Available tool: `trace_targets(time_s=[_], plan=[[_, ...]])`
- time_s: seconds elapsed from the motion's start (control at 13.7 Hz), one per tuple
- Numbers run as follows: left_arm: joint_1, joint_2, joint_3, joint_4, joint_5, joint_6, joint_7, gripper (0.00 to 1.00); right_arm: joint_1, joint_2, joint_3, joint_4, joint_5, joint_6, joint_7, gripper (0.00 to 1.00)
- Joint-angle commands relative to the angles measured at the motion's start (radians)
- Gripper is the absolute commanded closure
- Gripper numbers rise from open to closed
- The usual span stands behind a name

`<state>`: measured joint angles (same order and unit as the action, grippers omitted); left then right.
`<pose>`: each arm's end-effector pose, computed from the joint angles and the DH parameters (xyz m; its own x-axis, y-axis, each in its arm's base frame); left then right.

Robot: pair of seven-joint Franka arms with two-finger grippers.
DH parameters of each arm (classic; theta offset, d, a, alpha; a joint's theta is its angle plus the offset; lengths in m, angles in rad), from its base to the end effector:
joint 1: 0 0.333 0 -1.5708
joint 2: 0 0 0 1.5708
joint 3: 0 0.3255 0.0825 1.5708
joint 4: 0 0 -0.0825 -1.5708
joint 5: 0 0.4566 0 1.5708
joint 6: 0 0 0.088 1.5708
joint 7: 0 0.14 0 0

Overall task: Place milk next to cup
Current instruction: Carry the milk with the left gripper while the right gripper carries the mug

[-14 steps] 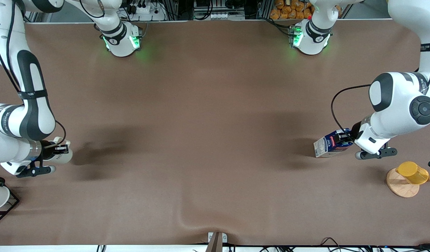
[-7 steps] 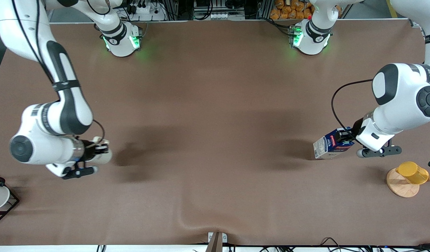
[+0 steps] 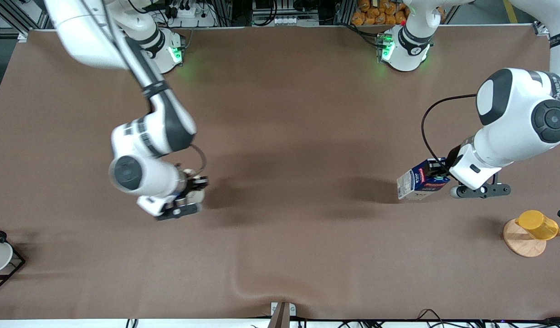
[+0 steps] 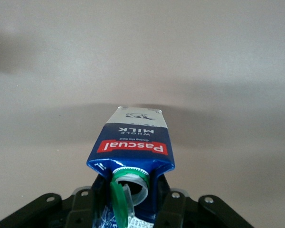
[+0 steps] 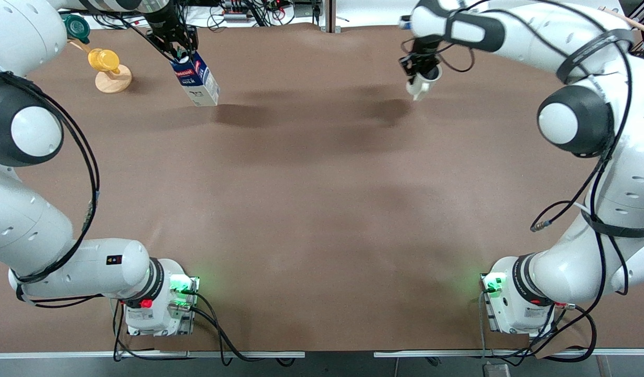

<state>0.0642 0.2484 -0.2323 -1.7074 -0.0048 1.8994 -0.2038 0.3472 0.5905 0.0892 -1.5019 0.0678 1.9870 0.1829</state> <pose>0.6852 -0.1085 0.3928 0.9973 0.0412 -0.0613 0.0443 -0.9978 0.0497 0.6892 0.3200 0.2550 0.9693 0.2125 -0.1233 0.2027 -0.9753 -0.0872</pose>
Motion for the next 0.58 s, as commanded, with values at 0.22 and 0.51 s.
trace_targets(time_s=[0.22, 0.51], plan=[[-0.015, -0.014, -0.064, 0.037, -0.009, -0.085, -0.104, 0.8, 0.173, 0.112, -0.011, 0.127, -0.125, 0.068, 0.219, 1.0], [-0.037, -0.012, -0.079, 0.037, 0.008, -0.1, -0.15, 0.8, 0.246, 0.185, -0.011, 0.134, -0.118, 0.252, 0.297, 1.0]])
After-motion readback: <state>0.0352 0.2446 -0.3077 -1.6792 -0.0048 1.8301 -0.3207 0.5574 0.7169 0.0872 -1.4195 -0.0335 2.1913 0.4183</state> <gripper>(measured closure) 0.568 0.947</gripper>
